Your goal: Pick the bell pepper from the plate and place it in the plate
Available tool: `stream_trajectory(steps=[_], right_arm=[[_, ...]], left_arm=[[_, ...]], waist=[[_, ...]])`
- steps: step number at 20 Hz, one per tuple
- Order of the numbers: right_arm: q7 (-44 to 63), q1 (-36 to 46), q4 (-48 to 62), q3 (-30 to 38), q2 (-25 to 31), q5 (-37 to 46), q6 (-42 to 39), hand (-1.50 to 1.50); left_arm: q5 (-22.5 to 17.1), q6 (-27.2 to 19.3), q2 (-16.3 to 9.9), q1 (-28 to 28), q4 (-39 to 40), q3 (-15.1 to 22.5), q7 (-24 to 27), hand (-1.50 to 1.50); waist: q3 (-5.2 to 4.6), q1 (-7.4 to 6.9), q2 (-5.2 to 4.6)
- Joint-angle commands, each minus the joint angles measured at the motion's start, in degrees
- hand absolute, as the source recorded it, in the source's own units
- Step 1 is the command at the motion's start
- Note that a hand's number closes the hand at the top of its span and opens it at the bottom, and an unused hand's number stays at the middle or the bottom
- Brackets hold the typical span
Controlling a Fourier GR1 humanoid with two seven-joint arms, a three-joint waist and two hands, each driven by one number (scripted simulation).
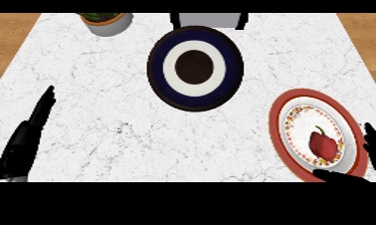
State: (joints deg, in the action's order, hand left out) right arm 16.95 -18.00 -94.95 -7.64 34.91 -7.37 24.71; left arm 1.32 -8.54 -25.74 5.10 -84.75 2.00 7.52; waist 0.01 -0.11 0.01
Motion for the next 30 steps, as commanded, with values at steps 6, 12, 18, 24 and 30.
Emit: stream_trajectory(steps=[6, 12, 18, 24, 30], right_arm=[[2.93, 4.66, 5.50, 3.11, -3.86, 4.52, -6.30, -1.50], [-6.80, 7.79, 17.05, 5.06, -10.59, 6.00, -8.53, -1.50], [-8.01, 6.59, 11.32, 6.04, -14.13, 8.53, -6.24, 1.50], [-9.17, 20.41, 22.75, 5.19, -9.65, 14.43, -11.98, 1.50], [-18.17, 30.57, 22.92, -4.47, 4.40, 24.11, -27.38, 1.50]], left_arm=[[3.79, 2.36, 2.56, 0.38, -5.96, -1.05, -5.14, 0.00], [3.34, 5.39, 3.32, 0.04, 0.09, -5.32, -0.02, 0.00], [7.13, 3.74, 6.65, 1.04, -4.72, -3.77, -3.98, 0.00], [7.42, 5.95, 7.98, -0.25, -0.31, -4.23, 1.46, 0.00], [7.21, 9.22, 6.56, -5.00, -2.81, -1.82, 1.01, 0.00]], waist=[[0.00, 0.02, 0.04], [0.01, 0.00, -0.02], [0.00, 0.21, 0.04], [0.05, -1.64, -0.45], [0.29, -12.56, -3.58]])
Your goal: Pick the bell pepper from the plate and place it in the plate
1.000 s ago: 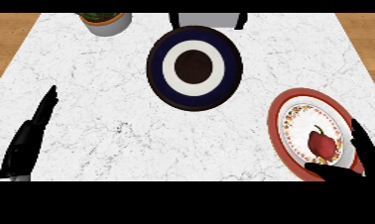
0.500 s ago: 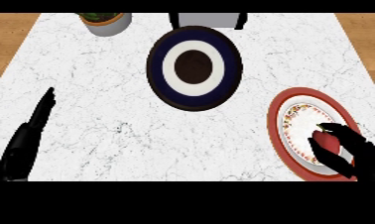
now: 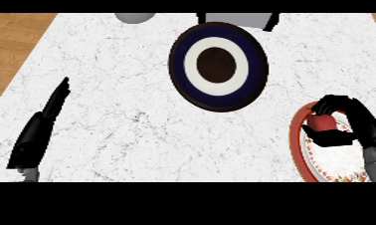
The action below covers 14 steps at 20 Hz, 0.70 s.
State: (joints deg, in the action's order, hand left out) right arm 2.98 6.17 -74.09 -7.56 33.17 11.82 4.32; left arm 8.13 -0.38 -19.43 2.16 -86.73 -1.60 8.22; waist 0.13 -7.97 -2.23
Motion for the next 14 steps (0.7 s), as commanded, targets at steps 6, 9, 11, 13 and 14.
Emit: stream_trajectory(steps=[6, 9, 11, 13, 14], right_arm=[[-14.91, 18.03, 12.97, -3.62, 9.07, 7.79, -9.23, 1.50], [-20.24, 22.32, 18.96, -1.22, 9.67, 7.24, -8.77, 1.50], [-24.47, 25.32, 22.12, -0.02, 8.24, 6.95, -7.00, 1.50], [-27.63, 28.54, 24.75, 2.13, 8.37, 6.71, -4.80, 1.50], [-30.66, 29.74, 25.16, 3.81, 8.24, 5.41, -3.89, 1.50]], left_arm=[[1.30, 0.58, 1.73, -4.50, 0.34, 3.25, -0.26, 0.00], [1.19, 0.47, 1.05, -4.95, 0.42, 2.29, -1.68, 0.00], [1.38, 0.27, 1.53, -4.89, 1.04, 2.57, -1.66, 0.00], [1.36, 0.18, 1.44, -4.98, 0.88, 2.35, -2.15, 0.00], [1.76, -0.77, 1.90, -5.30, 2.24, 2.02, -2.36, 0.00]], waist=[[0.55, -3.76, -1.57], [0.63, -3.10, -1.32], [0.56, -2.04, -1.00], [0.54, -1.69, -0.81], [0.50, -0.36, -0.70]])
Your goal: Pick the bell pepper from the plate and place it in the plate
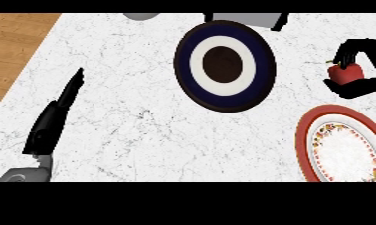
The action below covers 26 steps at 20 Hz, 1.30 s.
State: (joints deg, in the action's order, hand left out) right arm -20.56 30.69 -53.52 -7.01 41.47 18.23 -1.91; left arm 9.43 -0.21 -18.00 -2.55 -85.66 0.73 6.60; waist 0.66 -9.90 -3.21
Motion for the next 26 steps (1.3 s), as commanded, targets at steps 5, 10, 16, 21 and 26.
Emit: stream_trajectory(steps=[5, 10, 16, 21, 26], right_arm=[[-21.77, 9.58, 9.79, 6.86, -1.93, -5.41, 0.63, 1.50], [-31.25, 16.86, 17.90, 7.16, -1.88, -7.24, -9.48, 1.50], [-35.86, 26.00, 25.63, 4.66, -6.91, -3.83, -11.91, 1.50], [-31.39, 32.37, 28.85, 3.96, -13.19, -3.71, -14.00, 1.50], [-28.45, 34.99, 32.21, 2.51, -17.61, -1.39, -13.72, 1.50]], left_arm=[[0.02, -0.57, -0.71, 1.08, 0.31, -1.45, -0.02, 0.00], [0.12, -1.38, 0.46, 1.72, 1.31, -1.51, 0.27, 0.00], [0.23, -1.37, -0.75, 5.29, -0.93, -2.89, 0.77, 0.00], [-0.89, -0.26, -1.80, 6.16, 1.14, -5.17, 2.01, 0.00], [-0.14, -1.61, 0.37, 8.28, -3.01, -4.20, -0.31, 0.00]], waist=[[-0.04, 2.52, 0.98], [-0.34, 3.60, 1.24], [-0.52, 5.42, 2.10], [-0.62, 7.06, 2.54], [-0.62, 7.65, 2.72]])
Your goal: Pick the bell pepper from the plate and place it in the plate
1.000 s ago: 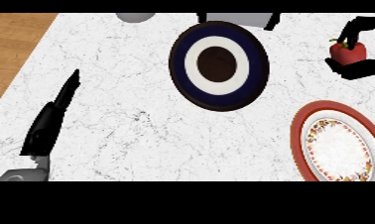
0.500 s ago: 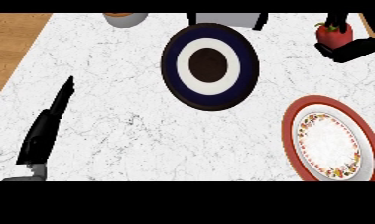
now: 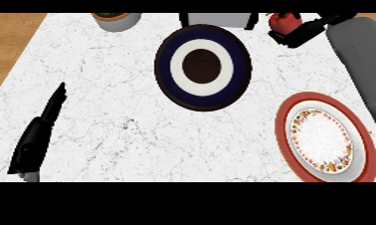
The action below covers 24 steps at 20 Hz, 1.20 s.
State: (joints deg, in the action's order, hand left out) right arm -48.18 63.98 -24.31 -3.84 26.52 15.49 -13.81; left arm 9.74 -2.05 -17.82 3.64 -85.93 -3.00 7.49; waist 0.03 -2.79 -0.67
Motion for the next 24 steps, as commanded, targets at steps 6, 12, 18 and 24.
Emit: stream_trajectory(steps=[6, 12, 18, 24], right_arm=[[6.28, 5.91, 4.42, -5.27, -13.07, 6.39, 2.73, 1.50], [8.50, 7.30, 9.07, -6.14, -19.25, 9.14, 5.57, 1.50], [13.13, 4.17, 13.67, -2.37, -23.28, 5.98, 5.31, -1.50], [15.07, 7.56, 14.99, -0.33, -23.15, 5.45, 3.10, -1.50]], left_arm=[[1.99, -1.57, 1.54, -1.29, 3.85, -0.20, 1.62, 0.00], [-0.44, 2.26, -0.52, -1.20, -1.26, -1.32, -3.11, 0.00], [1.24, 0.21, 1.13, -0.48, 0.02, -1.02, -0.56, 0.00], [0.58, 2.31, 0.14, 0.08, 0.33, -2.09, 0.78, 0.00]], waist=[[-0.06, 0.78, 0.05], [-0.01, 0.17, -0.02], [-0.02, 0.61, -0.09], [-0.01, 0.33, -0.17]])
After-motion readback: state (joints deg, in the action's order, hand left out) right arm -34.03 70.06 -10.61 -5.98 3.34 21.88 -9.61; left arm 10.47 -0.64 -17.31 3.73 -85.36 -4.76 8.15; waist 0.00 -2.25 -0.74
